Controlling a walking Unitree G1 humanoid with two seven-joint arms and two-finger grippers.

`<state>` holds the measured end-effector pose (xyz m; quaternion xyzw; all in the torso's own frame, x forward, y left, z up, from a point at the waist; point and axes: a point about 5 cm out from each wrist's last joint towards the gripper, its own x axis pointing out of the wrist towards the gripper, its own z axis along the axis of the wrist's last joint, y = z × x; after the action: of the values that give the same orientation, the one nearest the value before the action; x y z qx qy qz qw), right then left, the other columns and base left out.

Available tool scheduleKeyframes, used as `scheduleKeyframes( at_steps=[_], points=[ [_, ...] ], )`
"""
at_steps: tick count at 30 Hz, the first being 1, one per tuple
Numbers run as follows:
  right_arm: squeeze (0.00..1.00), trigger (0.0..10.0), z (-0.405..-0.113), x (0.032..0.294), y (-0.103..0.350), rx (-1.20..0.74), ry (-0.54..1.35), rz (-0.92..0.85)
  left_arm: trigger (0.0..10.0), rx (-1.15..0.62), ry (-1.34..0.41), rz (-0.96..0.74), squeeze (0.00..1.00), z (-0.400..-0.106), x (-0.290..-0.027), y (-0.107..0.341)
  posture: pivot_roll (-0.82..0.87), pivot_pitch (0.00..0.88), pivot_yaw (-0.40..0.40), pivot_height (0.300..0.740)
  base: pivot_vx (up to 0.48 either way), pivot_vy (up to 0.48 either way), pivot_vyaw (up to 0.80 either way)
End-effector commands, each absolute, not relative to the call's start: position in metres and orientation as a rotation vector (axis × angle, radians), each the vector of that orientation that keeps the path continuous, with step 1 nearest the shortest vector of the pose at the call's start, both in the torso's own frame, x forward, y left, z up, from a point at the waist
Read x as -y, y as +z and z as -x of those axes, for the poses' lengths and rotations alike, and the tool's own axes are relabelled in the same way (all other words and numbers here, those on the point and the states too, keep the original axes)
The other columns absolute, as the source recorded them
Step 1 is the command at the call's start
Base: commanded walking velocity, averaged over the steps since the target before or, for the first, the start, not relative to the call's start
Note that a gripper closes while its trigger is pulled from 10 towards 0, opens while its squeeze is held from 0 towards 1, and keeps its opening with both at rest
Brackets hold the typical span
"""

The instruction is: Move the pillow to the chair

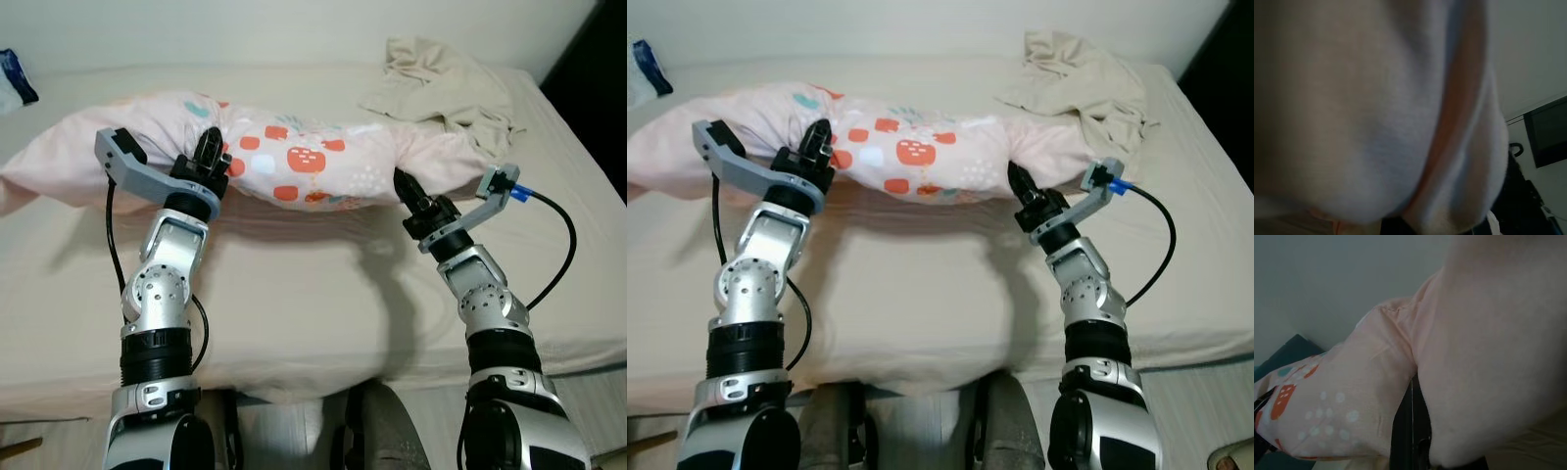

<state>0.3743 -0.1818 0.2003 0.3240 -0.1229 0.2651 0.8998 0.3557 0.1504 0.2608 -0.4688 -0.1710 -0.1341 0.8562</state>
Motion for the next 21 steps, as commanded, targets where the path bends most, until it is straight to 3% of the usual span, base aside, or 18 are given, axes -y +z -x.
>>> scheduleKeyframes(
  at_steps=[1,21],
  points=[
    [0.00,10.0,-0.373,0.176,0.190,0.202,0.563,-0.666,10.0,0.402,-0.314,0.942,0.00,-0.351,-0.147,0.267,-0.04,0.121,-0.004,0.620,0.000,0.000,0.00],
    [0.00,10.0,-0.363,0.157,0.179,0.172,0.627,-0.703,10.0,0.308,-0.195,0.861,0.00,-0.340,-0.161,0.225,-0.03,0.054,-0.009,0.685,0.000,0.000,0.00]
  ],
)
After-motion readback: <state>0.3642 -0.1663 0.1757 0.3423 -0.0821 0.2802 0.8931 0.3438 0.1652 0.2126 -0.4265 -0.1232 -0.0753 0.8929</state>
